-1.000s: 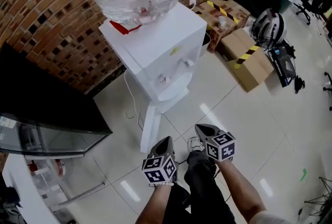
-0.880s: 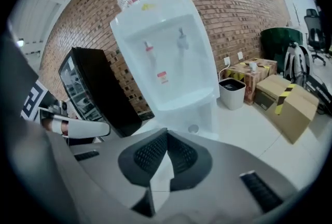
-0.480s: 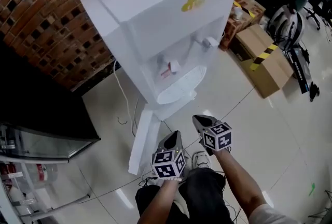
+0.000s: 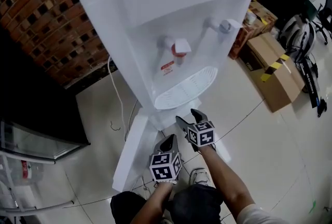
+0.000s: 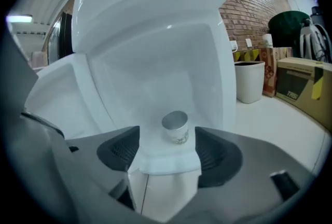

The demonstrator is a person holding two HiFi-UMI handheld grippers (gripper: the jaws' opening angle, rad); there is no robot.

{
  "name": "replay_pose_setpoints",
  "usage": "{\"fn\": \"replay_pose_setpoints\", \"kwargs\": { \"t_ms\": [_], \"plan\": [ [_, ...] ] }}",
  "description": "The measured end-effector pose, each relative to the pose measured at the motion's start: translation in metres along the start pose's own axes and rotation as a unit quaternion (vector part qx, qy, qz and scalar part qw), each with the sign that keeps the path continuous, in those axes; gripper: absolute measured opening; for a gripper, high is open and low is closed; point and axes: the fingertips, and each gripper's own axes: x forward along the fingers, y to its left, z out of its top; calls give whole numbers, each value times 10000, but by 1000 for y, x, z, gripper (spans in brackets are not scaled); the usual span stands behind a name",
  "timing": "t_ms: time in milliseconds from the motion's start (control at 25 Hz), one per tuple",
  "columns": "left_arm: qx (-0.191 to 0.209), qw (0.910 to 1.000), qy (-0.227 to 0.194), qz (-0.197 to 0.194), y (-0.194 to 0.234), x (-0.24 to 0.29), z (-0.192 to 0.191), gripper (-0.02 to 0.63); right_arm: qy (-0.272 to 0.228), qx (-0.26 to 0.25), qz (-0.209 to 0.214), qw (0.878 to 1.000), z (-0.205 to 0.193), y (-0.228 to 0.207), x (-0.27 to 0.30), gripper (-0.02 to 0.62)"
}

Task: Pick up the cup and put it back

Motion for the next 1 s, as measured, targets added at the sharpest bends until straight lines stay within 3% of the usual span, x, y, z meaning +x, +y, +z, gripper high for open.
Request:
{"fn": "replay_pose_setpoints", "kwargs": {
  "t_ms": [240, 440, 480, 1000],
  "plan": [
    [149, 9998, -30, 138, 21, 20, -6, 0, 75, -61, 40, 9999, -24, -10, 45, 379],
    [-280, 9992, 39, -295, 27, 27, -15, 0, 187, -147, -366, 9990, -30, -23, 69, 379],
    [-308, 9990, 29, -322, 28, 28, -15, 0, 193, -217, -400, 9988, -28, -23, 74, 403],
    [-162, 9999, 32, -51, 39, 48, -14, 0, 93, -314, -331, 9989, -15, -21, 114, 413]
  ]
}}
